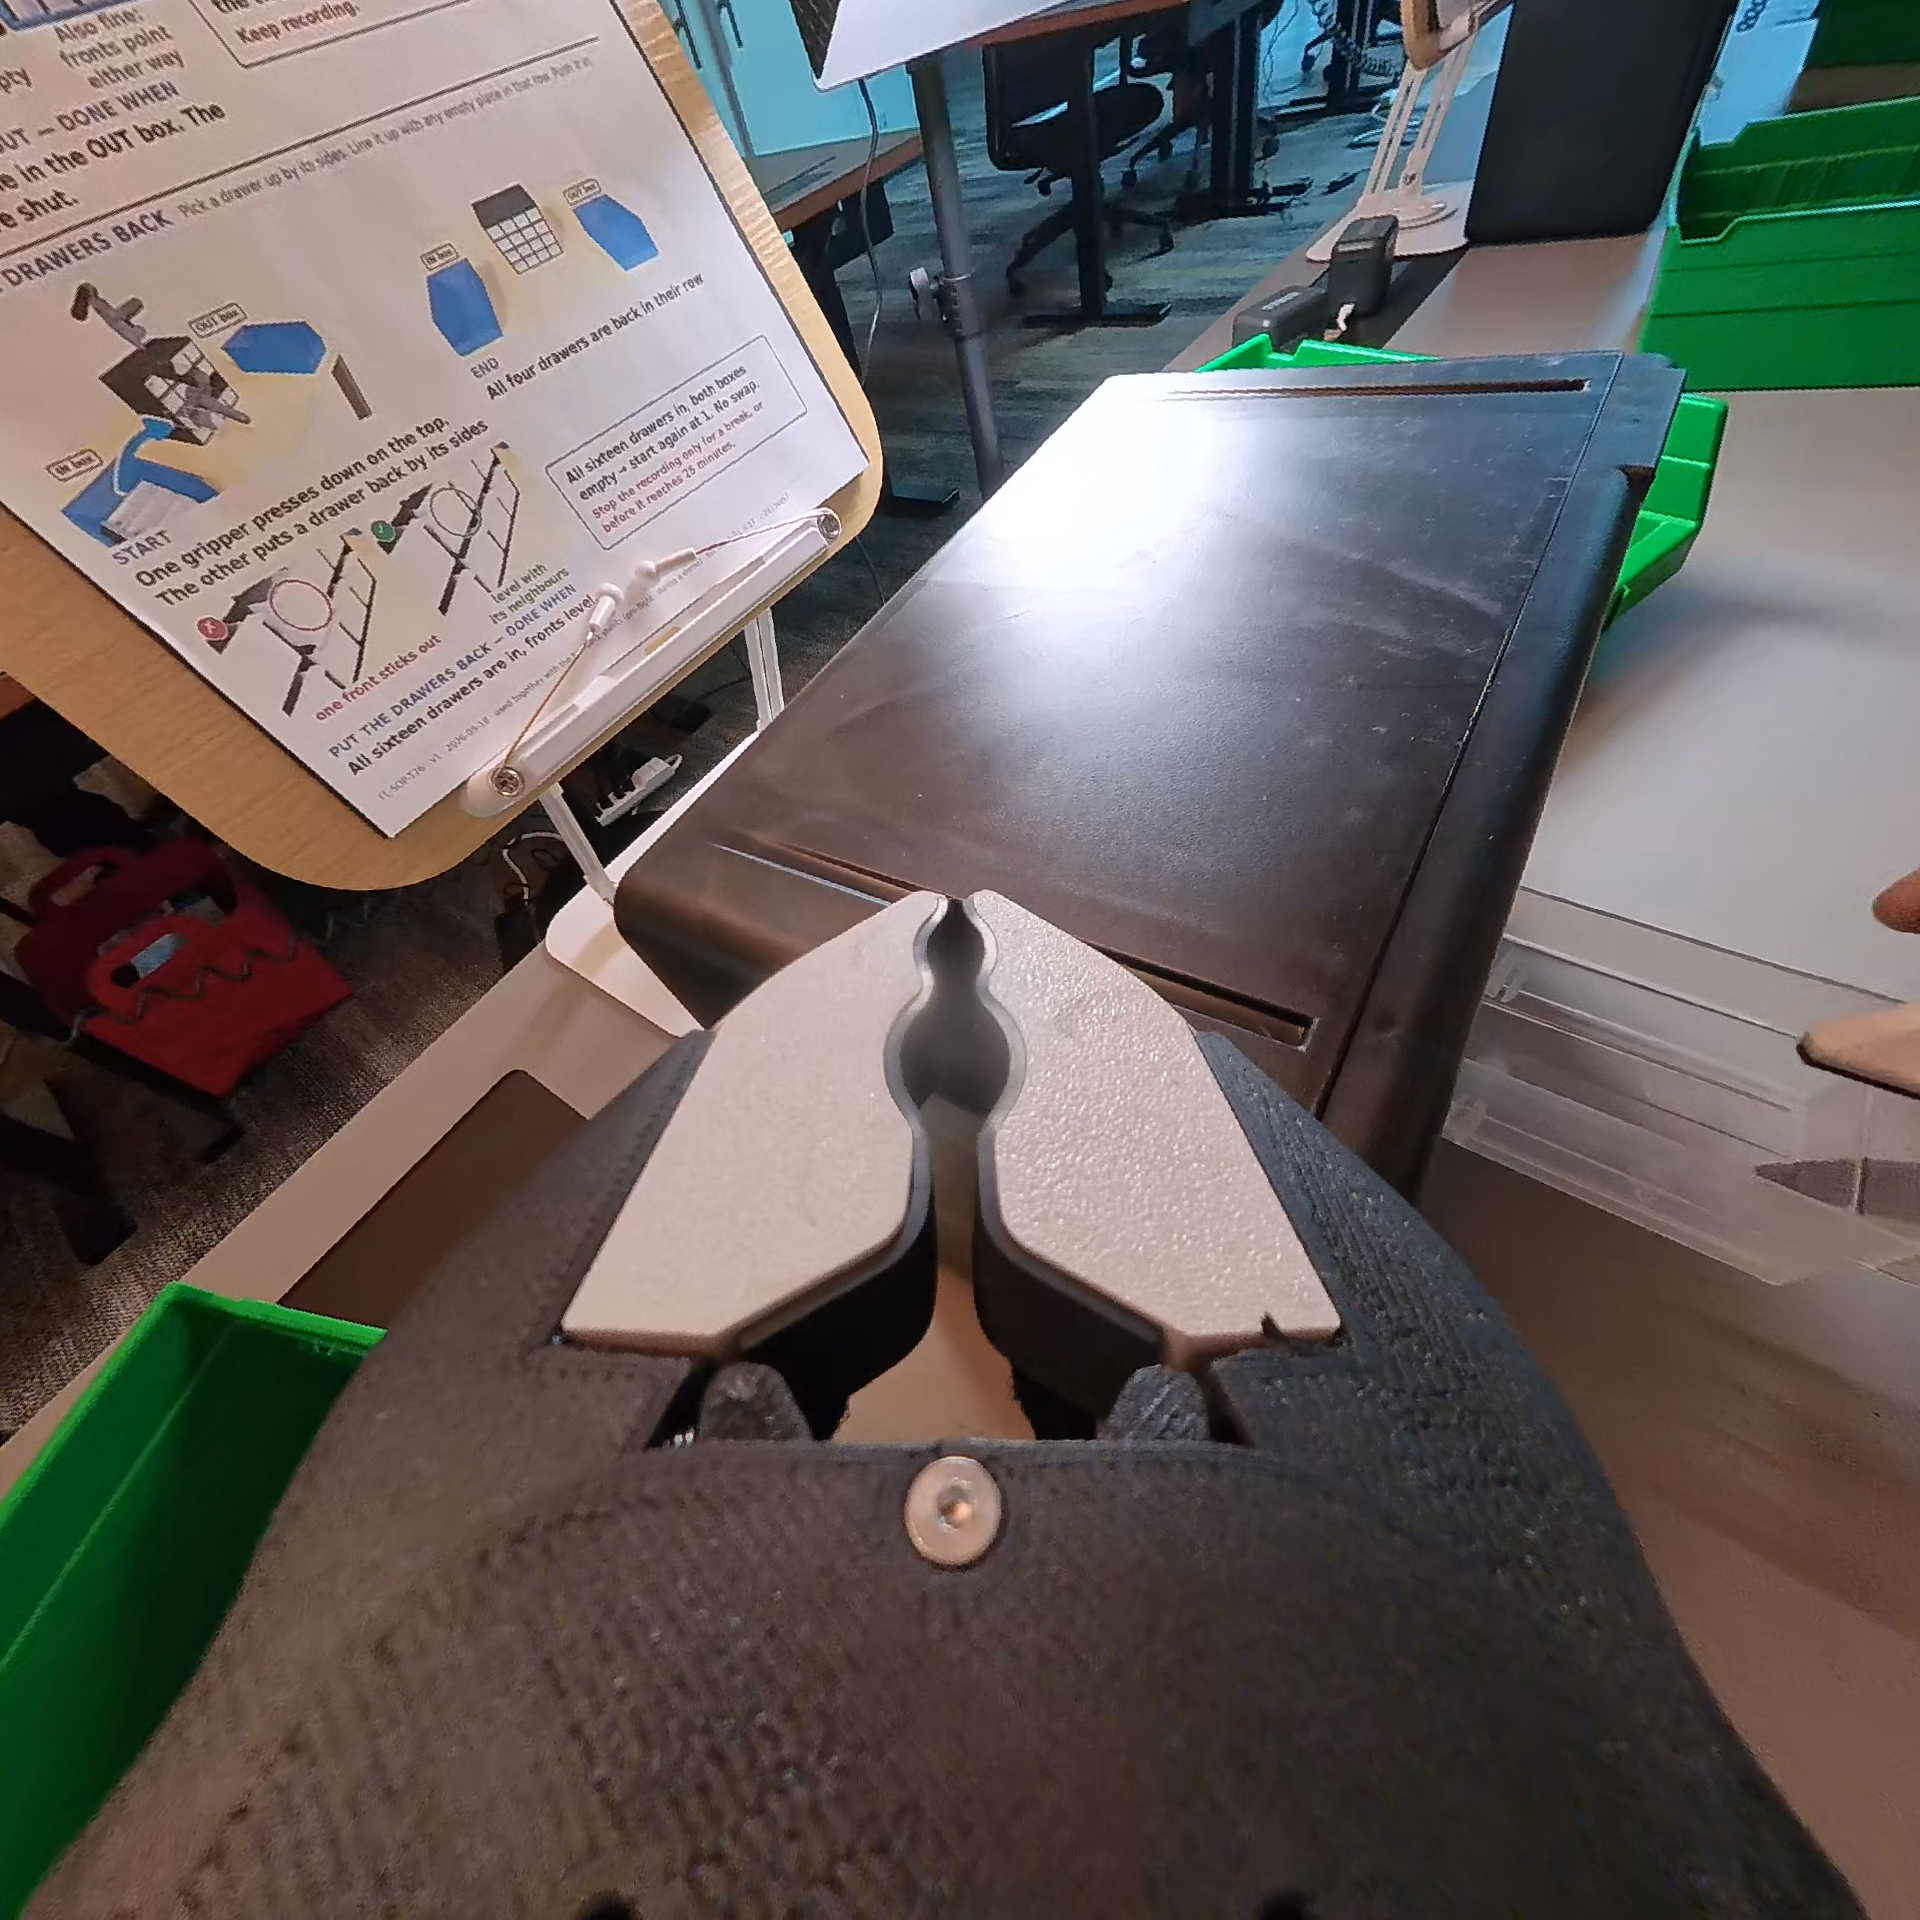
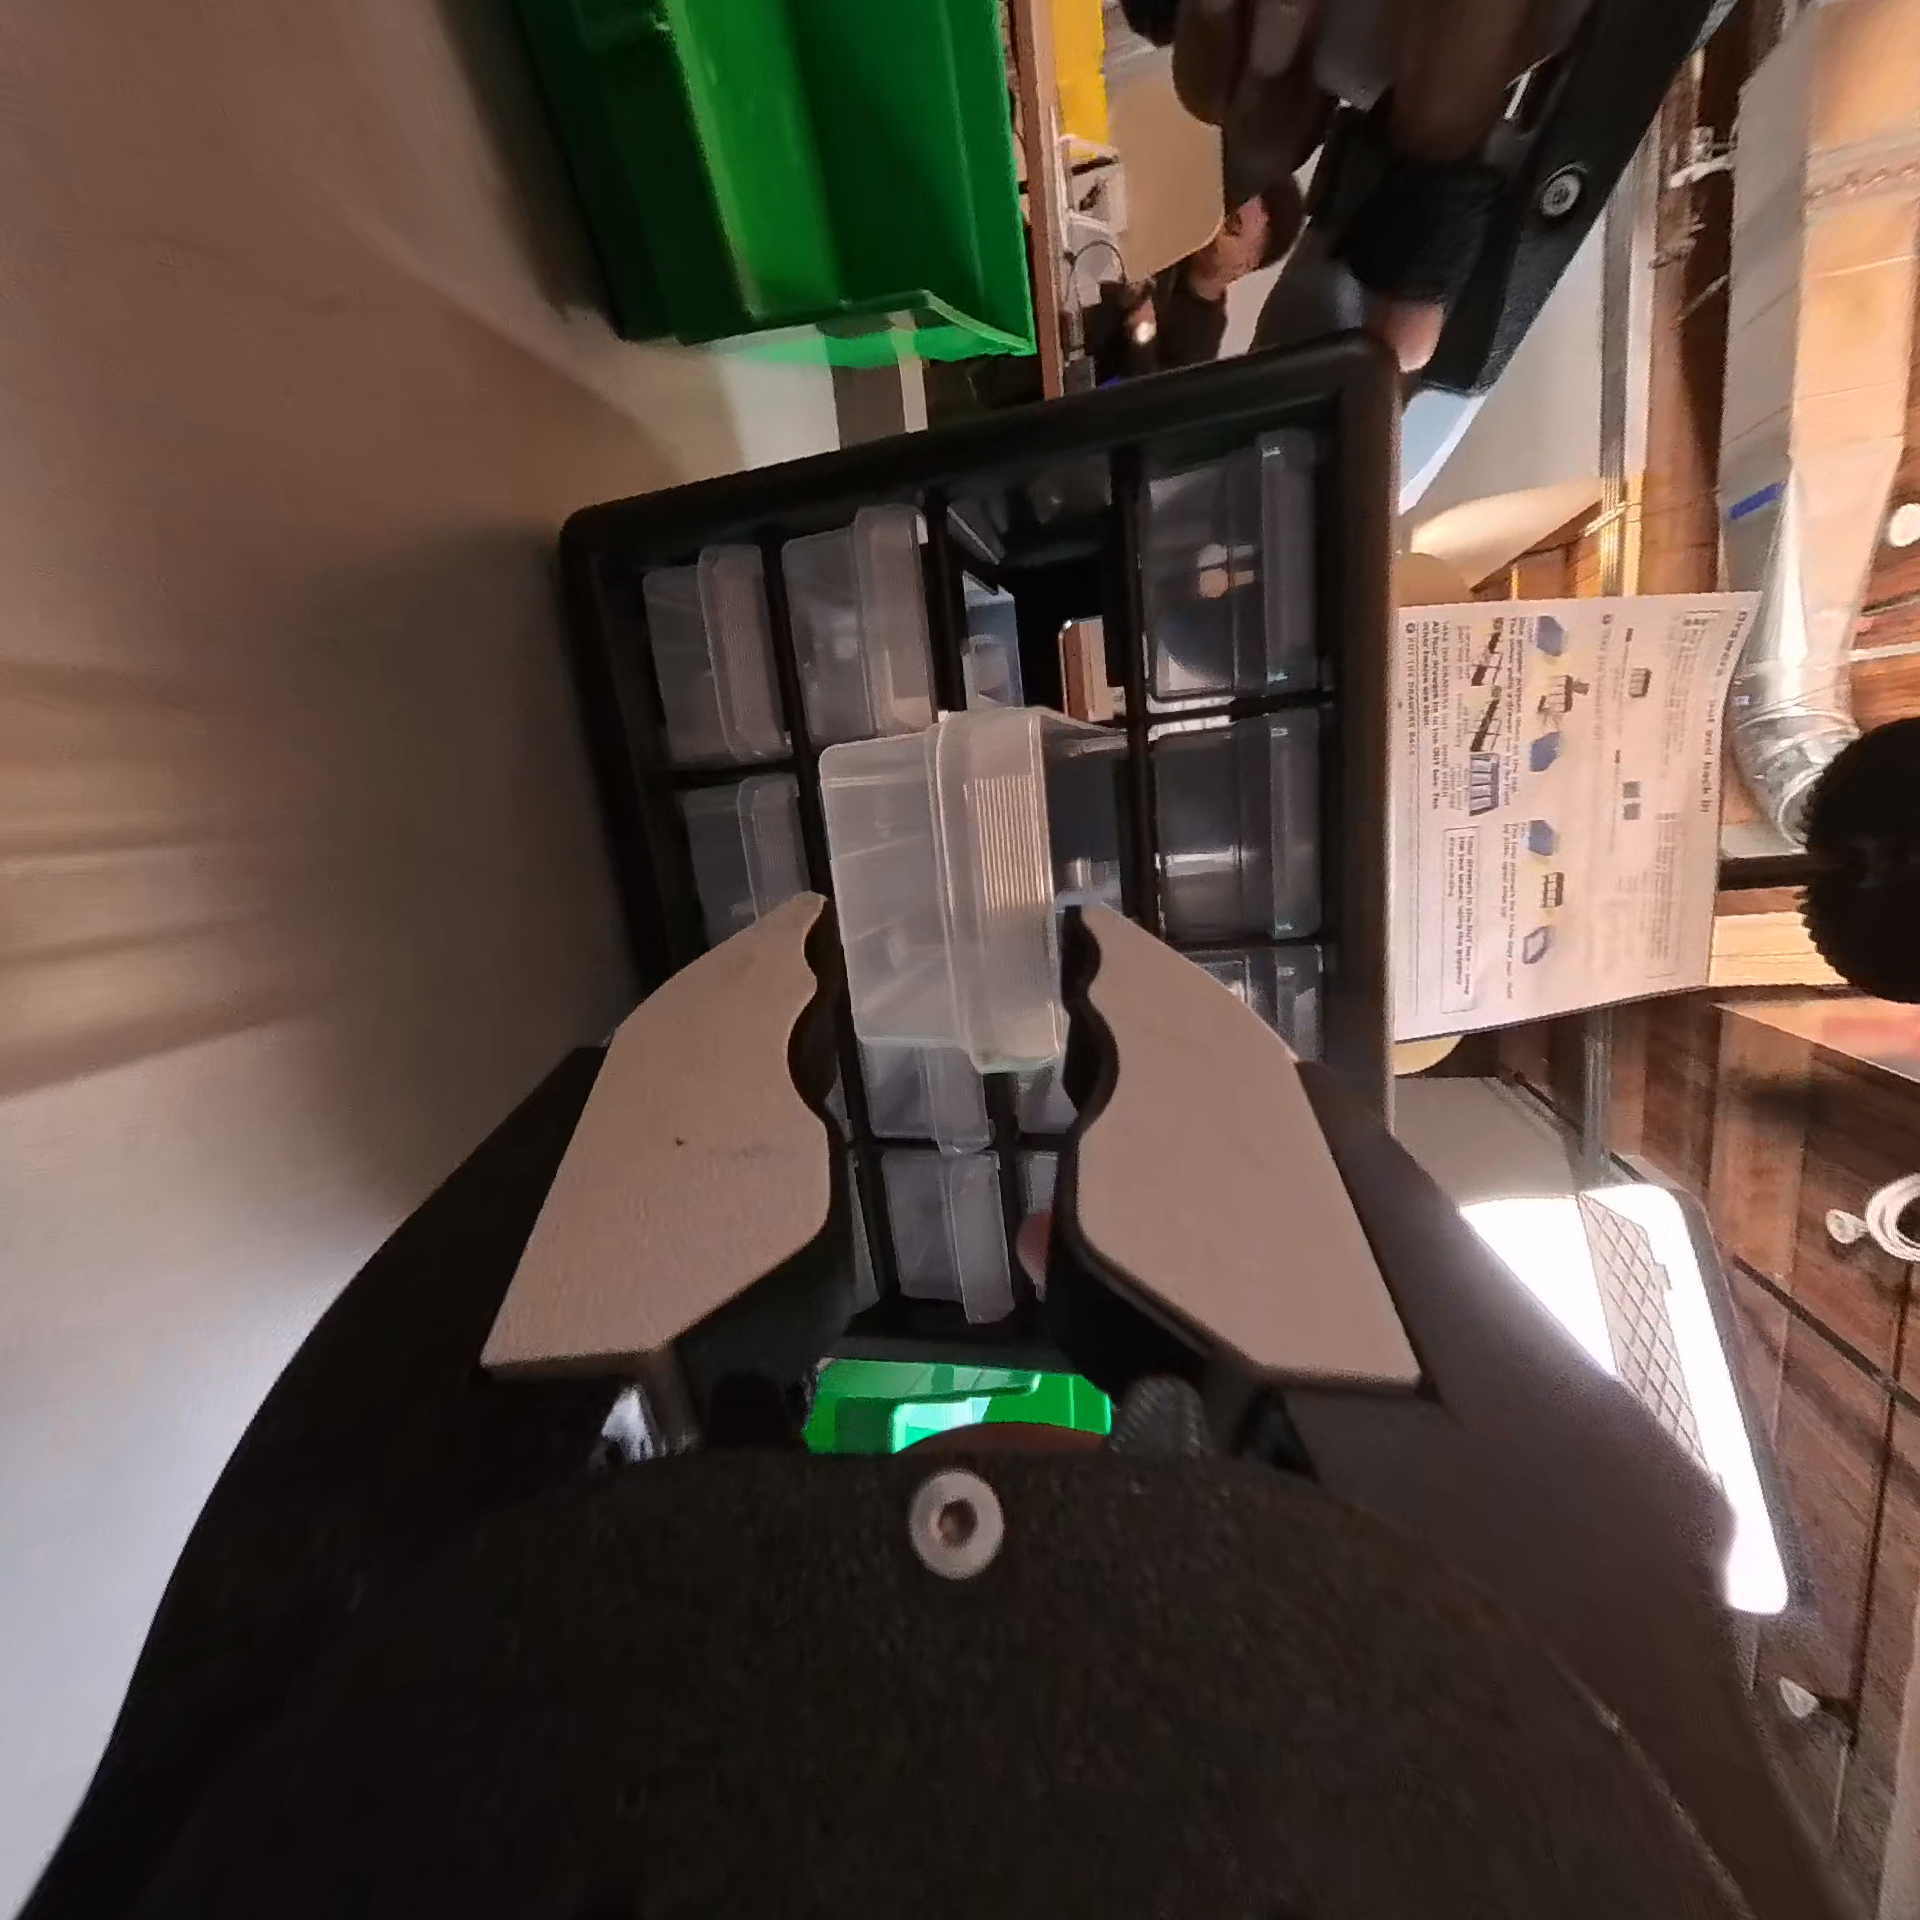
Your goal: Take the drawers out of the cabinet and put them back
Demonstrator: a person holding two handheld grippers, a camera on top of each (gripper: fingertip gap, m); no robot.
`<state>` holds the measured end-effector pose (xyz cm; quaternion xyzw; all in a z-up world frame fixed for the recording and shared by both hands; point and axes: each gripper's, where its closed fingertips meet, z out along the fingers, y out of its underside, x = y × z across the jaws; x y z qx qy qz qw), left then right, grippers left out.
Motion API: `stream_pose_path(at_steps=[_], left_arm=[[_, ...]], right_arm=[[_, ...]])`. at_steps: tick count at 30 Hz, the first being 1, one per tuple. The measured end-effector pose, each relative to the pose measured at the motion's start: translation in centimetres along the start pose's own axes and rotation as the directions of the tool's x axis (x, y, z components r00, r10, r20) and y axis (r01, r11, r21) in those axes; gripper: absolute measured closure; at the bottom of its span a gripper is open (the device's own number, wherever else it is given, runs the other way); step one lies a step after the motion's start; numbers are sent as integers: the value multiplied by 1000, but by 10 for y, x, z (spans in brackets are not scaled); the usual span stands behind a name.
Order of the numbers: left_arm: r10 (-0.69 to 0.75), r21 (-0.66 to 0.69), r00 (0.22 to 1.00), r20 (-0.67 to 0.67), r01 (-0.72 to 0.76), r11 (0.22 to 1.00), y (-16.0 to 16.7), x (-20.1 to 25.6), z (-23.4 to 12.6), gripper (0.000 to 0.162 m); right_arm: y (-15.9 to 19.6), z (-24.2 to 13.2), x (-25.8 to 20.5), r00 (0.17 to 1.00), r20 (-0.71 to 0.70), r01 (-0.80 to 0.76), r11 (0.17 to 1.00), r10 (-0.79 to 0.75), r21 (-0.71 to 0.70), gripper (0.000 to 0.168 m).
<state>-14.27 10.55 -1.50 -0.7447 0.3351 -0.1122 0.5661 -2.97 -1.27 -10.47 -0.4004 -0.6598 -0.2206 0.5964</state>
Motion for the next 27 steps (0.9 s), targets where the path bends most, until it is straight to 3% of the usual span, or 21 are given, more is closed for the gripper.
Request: stream_pose_path(at_steps=[8,10,22,27], left_arm=[[-2,2,1000,-2,2,1000,0,0,0,162],[0,0,1000,0,0,1000,0,0,0,162],[-12,9,1000,-8,12,1000,0,0,0,162],[-10,9,1000,-6,10,1000,0,1,0,162]], right_arm=[[-17,-34,-5,997,72,20,995,-27,102,129],[-11,-38,-4,996,85,9,997,-15,72,129],[-4,-28,-10,985,171,-45,997,33,65,133],[1,-22,-21,962,268,-70,997,57,41,138]])
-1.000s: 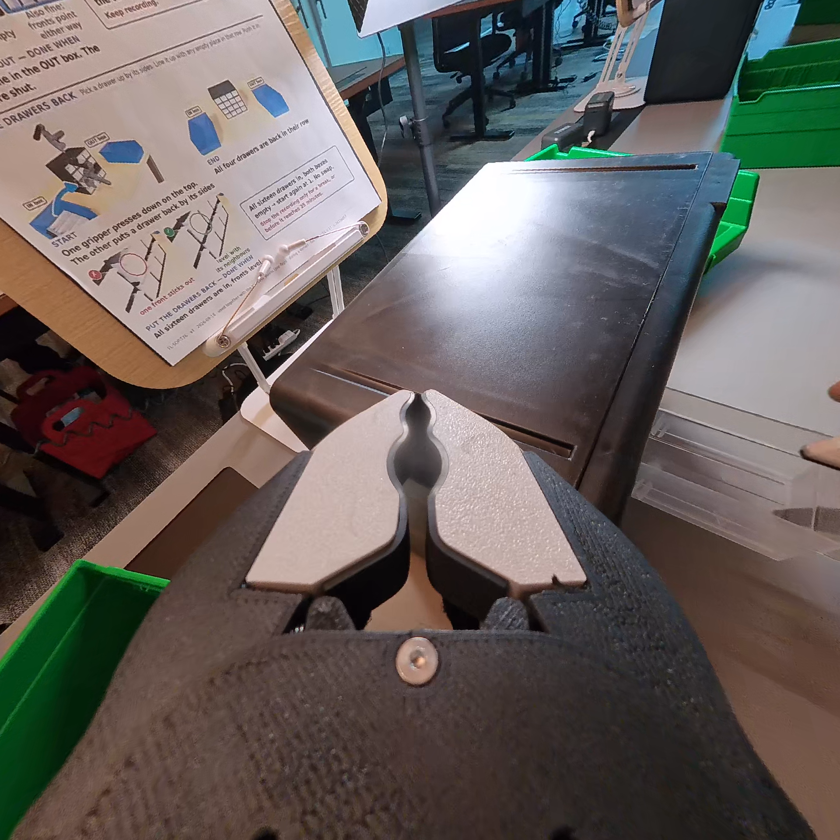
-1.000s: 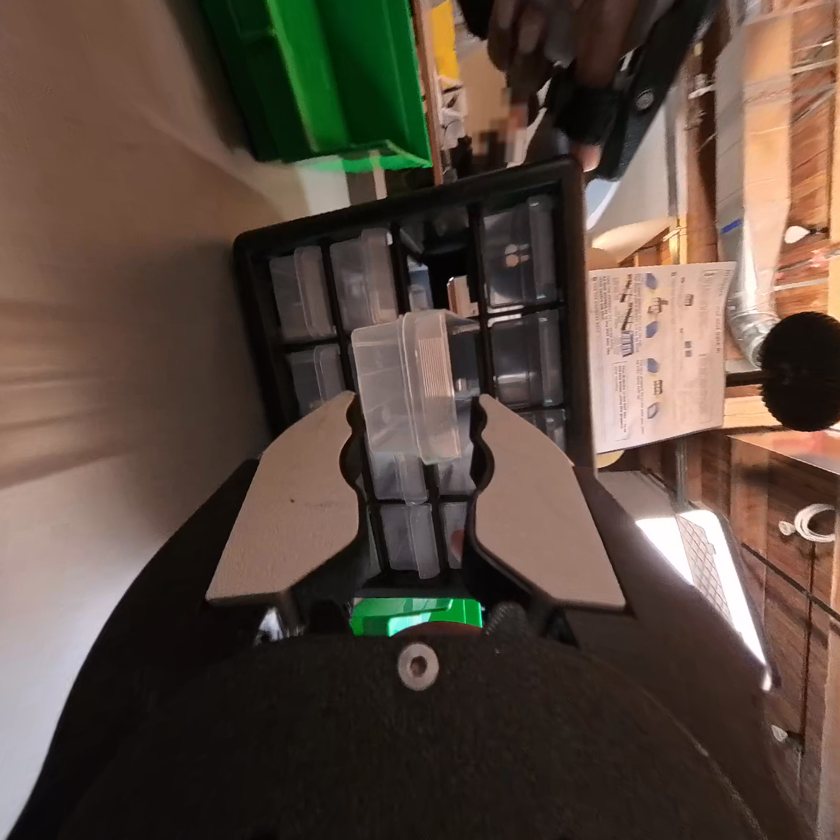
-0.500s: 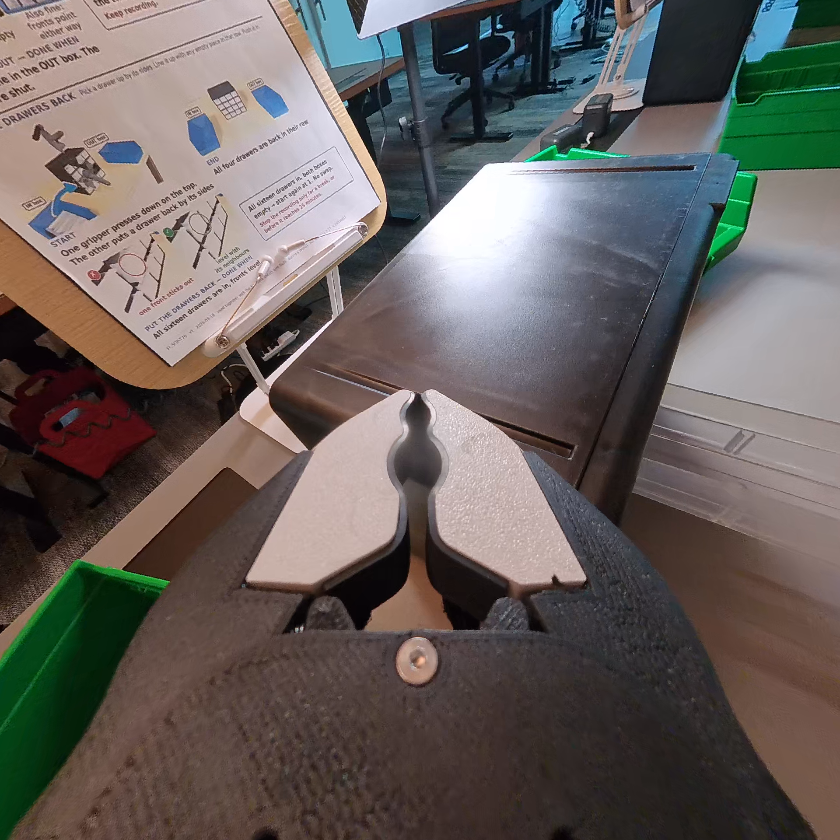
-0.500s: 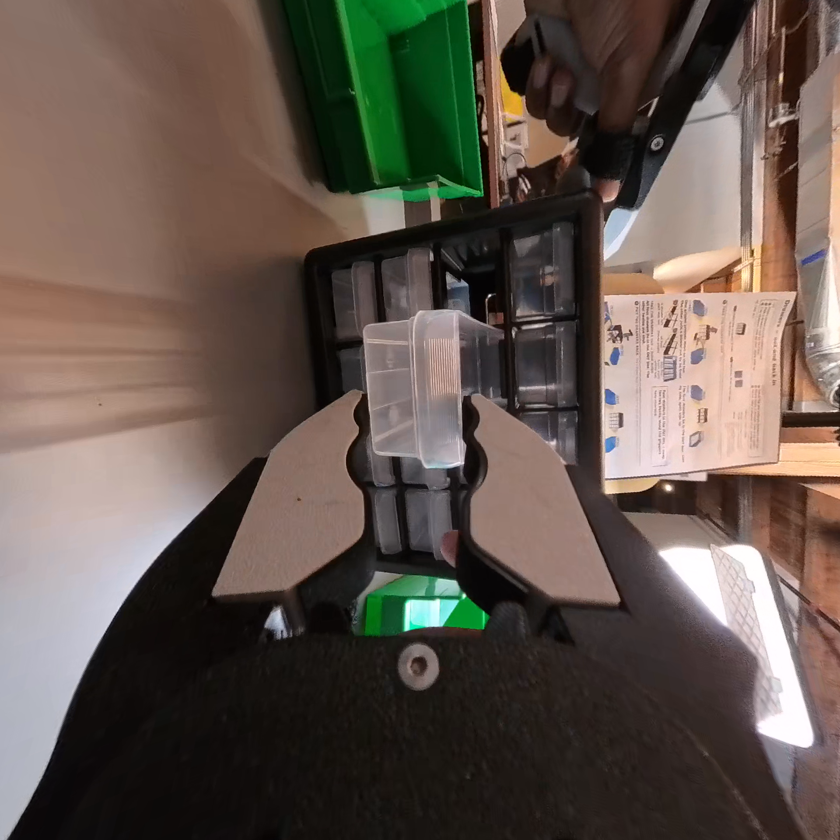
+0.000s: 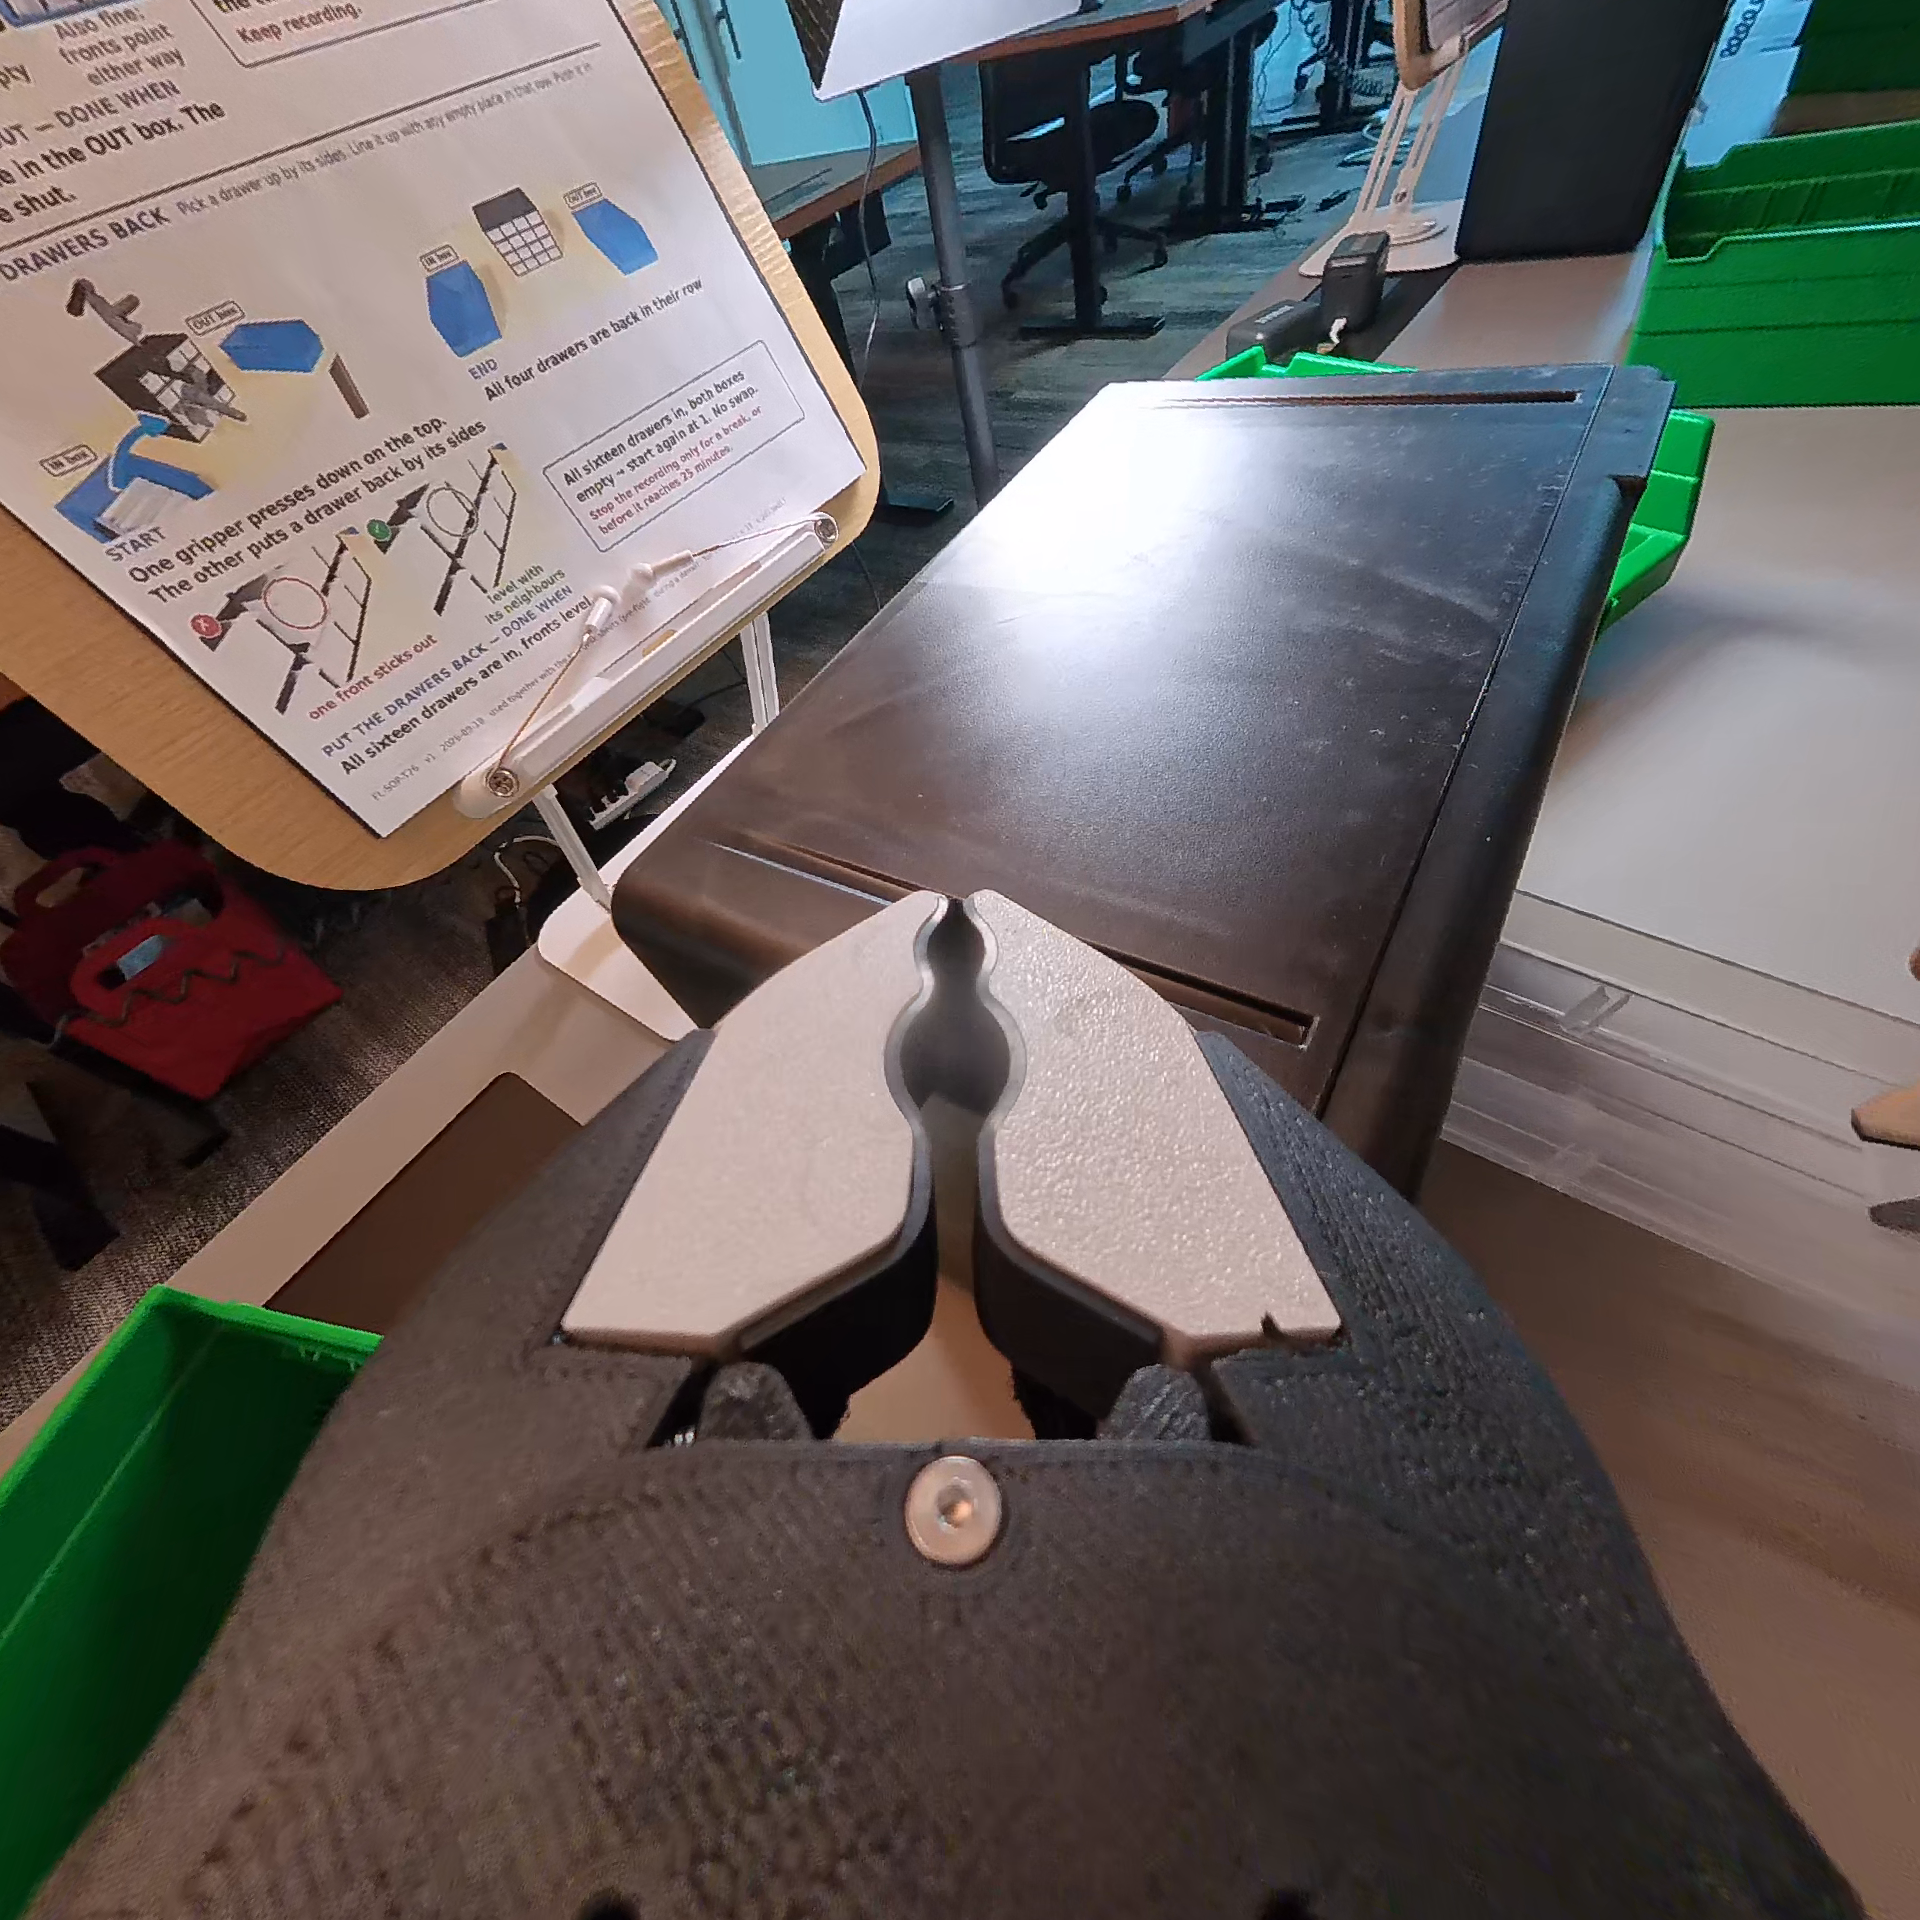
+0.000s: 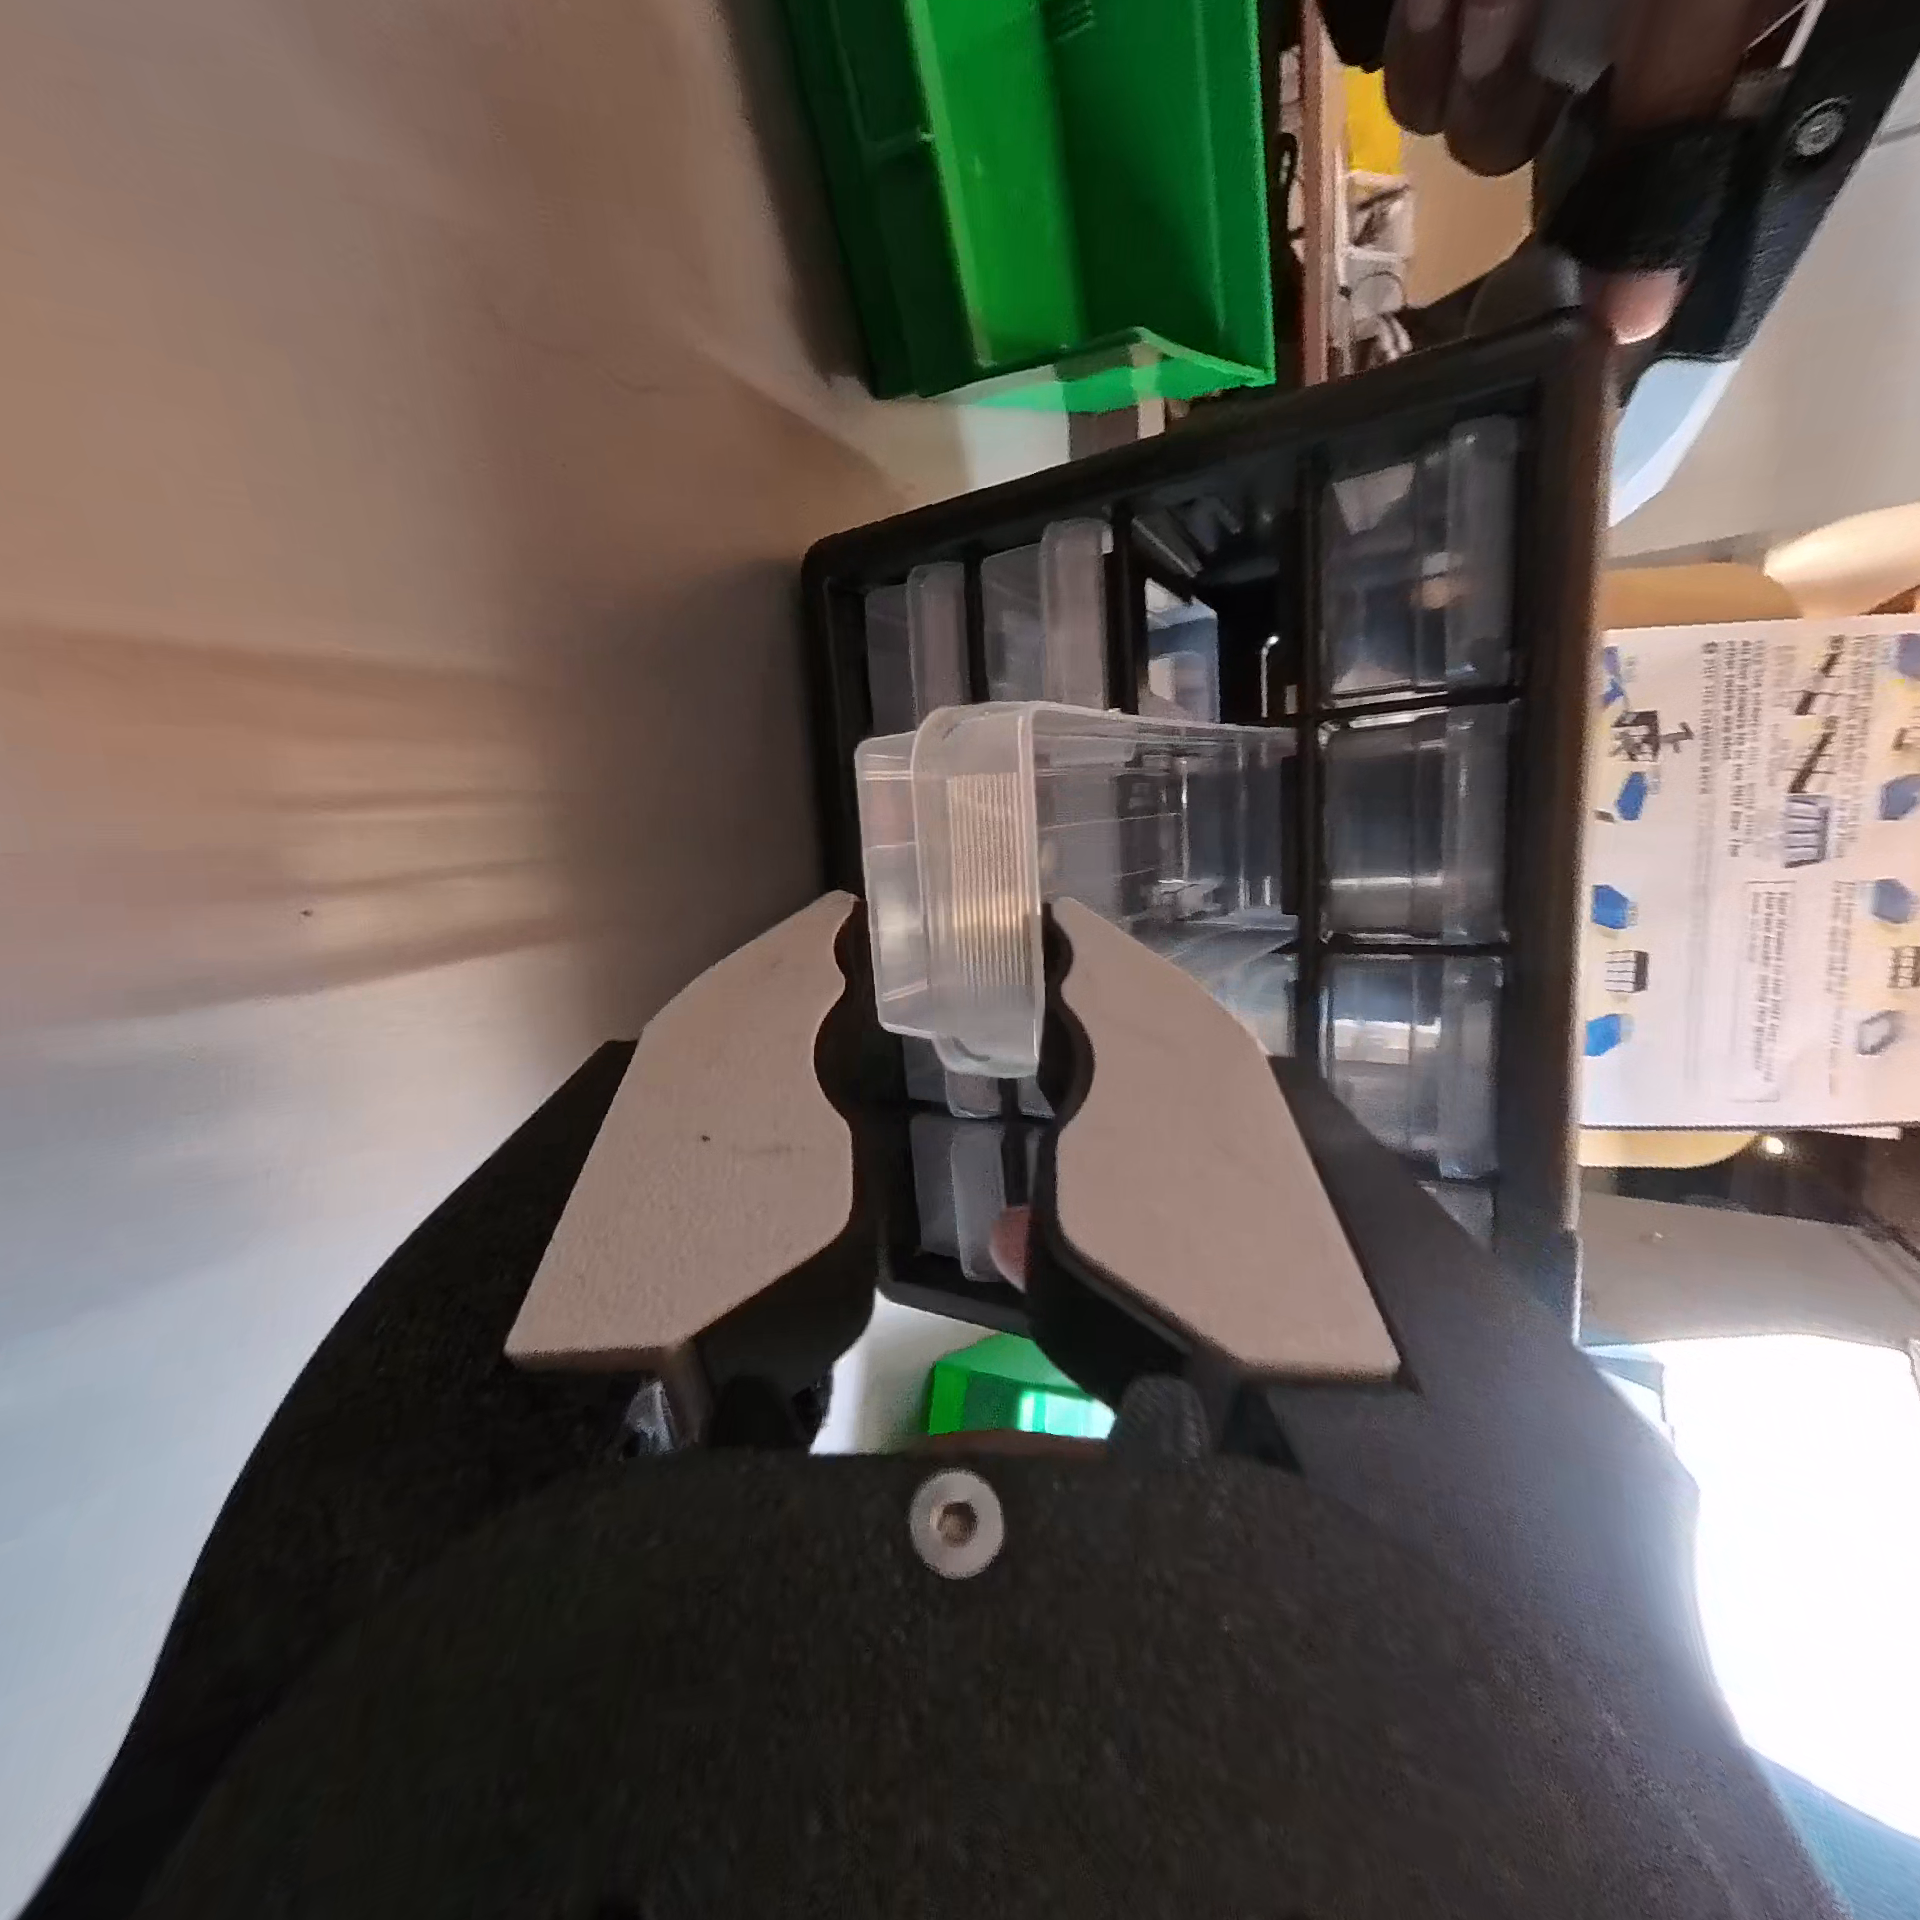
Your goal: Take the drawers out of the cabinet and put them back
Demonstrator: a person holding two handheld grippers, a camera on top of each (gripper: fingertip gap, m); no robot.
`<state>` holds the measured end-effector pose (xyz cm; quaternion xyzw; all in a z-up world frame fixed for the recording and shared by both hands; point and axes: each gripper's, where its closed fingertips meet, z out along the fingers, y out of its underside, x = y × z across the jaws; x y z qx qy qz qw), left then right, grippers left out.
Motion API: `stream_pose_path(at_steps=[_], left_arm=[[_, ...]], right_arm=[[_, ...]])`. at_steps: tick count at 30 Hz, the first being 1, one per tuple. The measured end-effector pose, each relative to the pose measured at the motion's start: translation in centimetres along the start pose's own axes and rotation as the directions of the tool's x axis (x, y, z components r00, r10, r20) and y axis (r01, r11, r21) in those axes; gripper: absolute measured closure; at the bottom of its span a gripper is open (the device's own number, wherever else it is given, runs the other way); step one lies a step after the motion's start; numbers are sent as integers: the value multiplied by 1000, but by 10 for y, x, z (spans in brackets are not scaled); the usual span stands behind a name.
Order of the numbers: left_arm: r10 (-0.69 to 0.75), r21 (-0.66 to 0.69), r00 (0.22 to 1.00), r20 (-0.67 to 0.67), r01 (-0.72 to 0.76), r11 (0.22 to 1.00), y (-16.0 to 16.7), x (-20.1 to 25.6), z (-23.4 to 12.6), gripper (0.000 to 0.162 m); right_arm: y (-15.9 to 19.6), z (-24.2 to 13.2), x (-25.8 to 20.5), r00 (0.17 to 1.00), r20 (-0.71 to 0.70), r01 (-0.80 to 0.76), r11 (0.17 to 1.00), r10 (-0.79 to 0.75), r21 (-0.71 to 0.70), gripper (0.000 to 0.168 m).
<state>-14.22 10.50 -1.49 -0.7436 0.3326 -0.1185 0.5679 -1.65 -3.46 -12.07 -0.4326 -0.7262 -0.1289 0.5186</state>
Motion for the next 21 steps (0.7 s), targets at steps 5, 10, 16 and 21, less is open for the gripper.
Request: stream_pose_path(at_steps=[5,10,16,21], left_arm=[[2,2,1000,-5,-2,1000,0,1,0,162],[10,5,1000,-25,-10,1000,-1,5,0,162],[9,6,1000,-27,-9,1000,-2,7,1,162],[12,8,999,-31,-12,1000,-2,7,1,161]], right_arm=[[-4,-5,-12,995,101,-13,1000,11,21,143],[0,-13,-10,992,124,-25,999,21,29,143],[3,-11,-16,971,230,59,998,-65,32,148],[-2,-25,-3,933,358,22,1000,-29,22,148]])
